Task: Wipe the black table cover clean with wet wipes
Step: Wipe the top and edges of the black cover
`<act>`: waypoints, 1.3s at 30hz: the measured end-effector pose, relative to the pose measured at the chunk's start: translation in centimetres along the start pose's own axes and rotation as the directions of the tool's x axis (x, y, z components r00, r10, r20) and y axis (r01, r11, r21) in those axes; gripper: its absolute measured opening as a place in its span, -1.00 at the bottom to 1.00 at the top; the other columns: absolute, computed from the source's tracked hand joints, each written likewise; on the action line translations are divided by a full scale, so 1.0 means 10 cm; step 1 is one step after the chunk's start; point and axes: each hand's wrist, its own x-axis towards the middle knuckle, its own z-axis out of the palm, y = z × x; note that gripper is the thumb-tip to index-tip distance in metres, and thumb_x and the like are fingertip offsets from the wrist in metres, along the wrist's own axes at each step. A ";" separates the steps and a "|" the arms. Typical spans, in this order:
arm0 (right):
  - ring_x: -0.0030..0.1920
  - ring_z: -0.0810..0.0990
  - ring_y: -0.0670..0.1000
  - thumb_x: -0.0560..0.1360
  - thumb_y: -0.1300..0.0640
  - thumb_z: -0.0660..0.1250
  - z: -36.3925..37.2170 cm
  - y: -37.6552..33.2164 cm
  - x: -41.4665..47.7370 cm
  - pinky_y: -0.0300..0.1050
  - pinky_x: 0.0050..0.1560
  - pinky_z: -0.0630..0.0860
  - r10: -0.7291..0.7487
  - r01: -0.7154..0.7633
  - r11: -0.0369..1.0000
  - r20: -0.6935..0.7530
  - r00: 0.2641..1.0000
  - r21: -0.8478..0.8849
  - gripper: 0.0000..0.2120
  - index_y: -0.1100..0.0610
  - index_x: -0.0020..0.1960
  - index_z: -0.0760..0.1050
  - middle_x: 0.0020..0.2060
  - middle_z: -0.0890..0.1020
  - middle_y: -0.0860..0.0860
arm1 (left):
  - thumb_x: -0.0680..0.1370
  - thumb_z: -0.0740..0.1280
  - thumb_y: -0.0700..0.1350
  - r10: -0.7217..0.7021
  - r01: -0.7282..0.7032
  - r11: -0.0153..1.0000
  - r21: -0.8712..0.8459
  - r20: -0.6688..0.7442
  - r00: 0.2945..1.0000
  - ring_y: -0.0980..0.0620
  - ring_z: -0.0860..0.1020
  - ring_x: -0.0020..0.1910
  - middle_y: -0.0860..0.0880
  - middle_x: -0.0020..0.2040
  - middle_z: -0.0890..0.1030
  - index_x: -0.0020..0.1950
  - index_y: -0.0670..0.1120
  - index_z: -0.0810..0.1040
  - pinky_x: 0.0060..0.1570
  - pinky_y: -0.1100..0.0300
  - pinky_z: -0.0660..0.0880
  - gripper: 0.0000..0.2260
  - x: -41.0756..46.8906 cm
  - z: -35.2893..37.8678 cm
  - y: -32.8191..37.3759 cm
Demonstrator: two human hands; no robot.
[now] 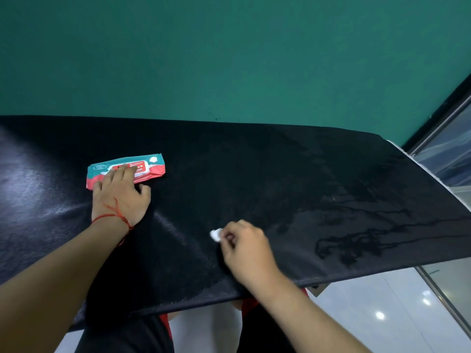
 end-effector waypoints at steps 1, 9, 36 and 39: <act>-0.20 0.61 -0.02 0.51 0.10 0.41 0.05 -0.09 -0.09 -0.04 -0.14 0.59 -0.021 0.020 0.999 0.029 0.999 0.031 -0.96 -0.01 -0.12 0.59 -0.17 0.58 -0.09 | 0.64 0.17 0.10 0.004 -0.004 1.000 -0.002 -0.002 1.000 -0.18 0.35 0.54 -0.14 0.52 0.45 0.56 -0.07 0.38 0.55 -0.26 0.22 -0.49 0.00 0.00 0.00; -0.18 0.59 -0.09 0.52 0.12 0.44 -0.10 0.03 -0.11 -0.10 -0.09 0.59 0.005 -0.013 0.996 0.094 0.996 0.085 -0.93 -0.02 -0.12 0.64 -0.18 0.57 -0.13 | 0.67 0.19 0.07 0.040 -0.040 0.999 -0.009 0.081 0.996 -0.17 0.26 0.61 -0.12 0.61 0.36 0.61 -0.04 0.34 0.57 -0.25 0.15 -0.49 0.01 0.00 -0.06; -0.15 0.68 0.16 0.50 0.26 0.44 -0.20 0.05 -0.54 -0.01 -0.14 0.60 0.006 -0.016 0.998 -0.151 0.989 -0.060 -0.81 0.00 -0.01 0.73 -0.12 0.62 0.01 | 0.73 0.06 0.05 0.302 -0.280 0.950 -0.135 0.186 0.935 -0.03 0.08 0.68 0.03 0.68 0.21 0.68 0.10 0.20 0.64 -0.09 0.06 -0.52 -0.77 -0.03 0.24; -0.14 0.65 0.05 0.50 0.21 0.43 0.04 -0.35 -0.78 -0.10 -0.07 0.56 -0.079 0.084 0.995 -0.086 0.993 0.053 -0.85 -0.01 -0.03 0.70 -0.12 0.60 -0.04 | 0.73 0.05 0.03 0.303 -0.284 0.951 -0.122 0.187 0.935 -0.03 0.06 0.69 0.03 0.69 0.19 0.68 0.08 0.19 0.64 -0.08 0.05 -0.52 -0.79 -0.04 0.26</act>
